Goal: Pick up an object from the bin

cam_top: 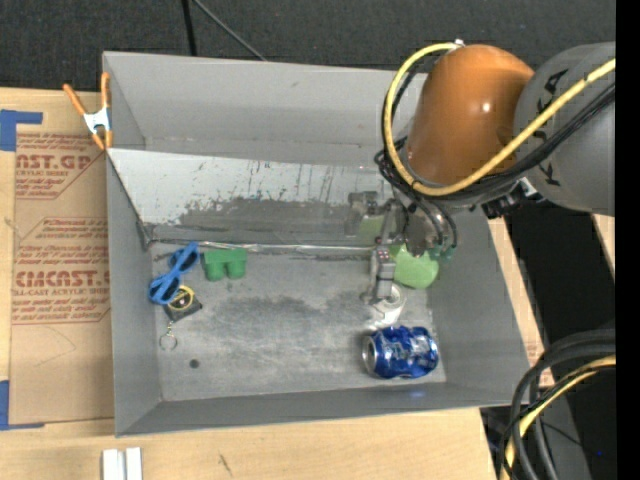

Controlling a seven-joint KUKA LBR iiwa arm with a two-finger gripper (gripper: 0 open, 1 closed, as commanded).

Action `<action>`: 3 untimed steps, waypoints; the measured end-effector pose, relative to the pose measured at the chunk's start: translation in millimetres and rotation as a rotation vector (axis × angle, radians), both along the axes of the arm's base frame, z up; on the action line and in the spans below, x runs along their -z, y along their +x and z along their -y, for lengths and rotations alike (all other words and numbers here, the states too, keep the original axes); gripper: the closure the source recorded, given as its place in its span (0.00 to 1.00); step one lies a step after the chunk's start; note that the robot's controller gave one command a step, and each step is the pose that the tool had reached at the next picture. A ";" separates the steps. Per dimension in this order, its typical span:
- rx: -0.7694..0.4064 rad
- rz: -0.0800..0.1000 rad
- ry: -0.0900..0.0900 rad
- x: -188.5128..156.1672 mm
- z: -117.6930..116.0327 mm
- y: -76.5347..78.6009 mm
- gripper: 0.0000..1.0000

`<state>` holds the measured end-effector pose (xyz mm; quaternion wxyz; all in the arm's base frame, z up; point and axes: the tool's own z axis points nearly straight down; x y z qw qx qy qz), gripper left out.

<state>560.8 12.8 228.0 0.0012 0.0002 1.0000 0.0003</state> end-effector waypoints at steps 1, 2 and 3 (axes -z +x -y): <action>-0.103 -0.015 0.002 145.0 54.5 -38.5 0.00; -0.145 0.006 -0.001 155.8 125.5 -76.2 0.00; -0.149 0.028 -0.004 150.8 123.1 -69.0 1.00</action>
Offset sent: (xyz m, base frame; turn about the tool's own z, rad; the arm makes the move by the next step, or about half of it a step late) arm -0.0359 -0.0551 -0.1428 -0.1056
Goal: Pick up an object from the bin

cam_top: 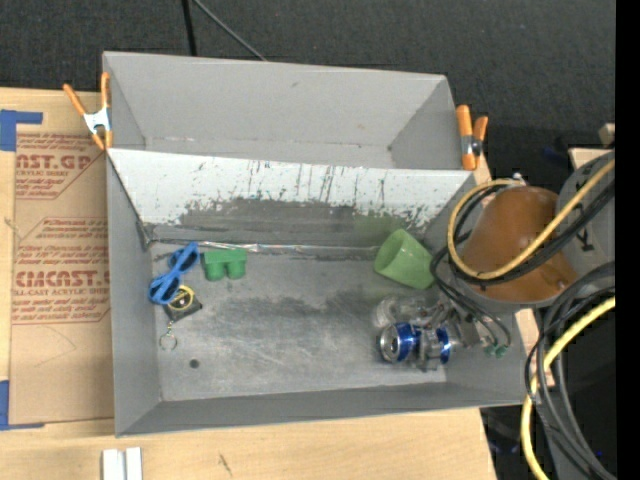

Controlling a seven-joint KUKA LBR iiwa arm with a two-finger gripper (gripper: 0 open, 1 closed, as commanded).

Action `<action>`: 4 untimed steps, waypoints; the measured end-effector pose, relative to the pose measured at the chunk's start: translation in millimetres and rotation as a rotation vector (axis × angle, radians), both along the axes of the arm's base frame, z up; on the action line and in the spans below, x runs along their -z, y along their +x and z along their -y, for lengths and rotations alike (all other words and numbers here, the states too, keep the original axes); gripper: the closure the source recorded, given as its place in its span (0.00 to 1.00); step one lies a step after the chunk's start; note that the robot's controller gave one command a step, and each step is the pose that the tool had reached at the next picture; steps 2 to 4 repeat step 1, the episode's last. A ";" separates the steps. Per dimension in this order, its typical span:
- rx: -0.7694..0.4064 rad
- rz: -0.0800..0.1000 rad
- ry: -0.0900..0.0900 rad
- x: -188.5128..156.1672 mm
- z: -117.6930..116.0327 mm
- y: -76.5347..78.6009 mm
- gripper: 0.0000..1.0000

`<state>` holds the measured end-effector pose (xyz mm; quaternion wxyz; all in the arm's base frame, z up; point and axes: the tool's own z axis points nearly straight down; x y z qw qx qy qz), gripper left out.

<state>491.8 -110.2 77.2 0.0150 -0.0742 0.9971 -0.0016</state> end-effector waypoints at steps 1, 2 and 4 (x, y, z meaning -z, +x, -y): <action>-0.048 -0.019 -0.003 -195.5 44.0 31.8 1.00; -0.048 -0.019 -0.003 -195.5 44.0 31.8 1.00; -0.048 -0.019 -0.003 -195.5 44.0 31.8 1.00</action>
Offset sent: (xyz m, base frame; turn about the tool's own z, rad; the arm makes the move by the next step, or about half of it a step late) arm 0.0293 -0.0435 0.1909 -0.0498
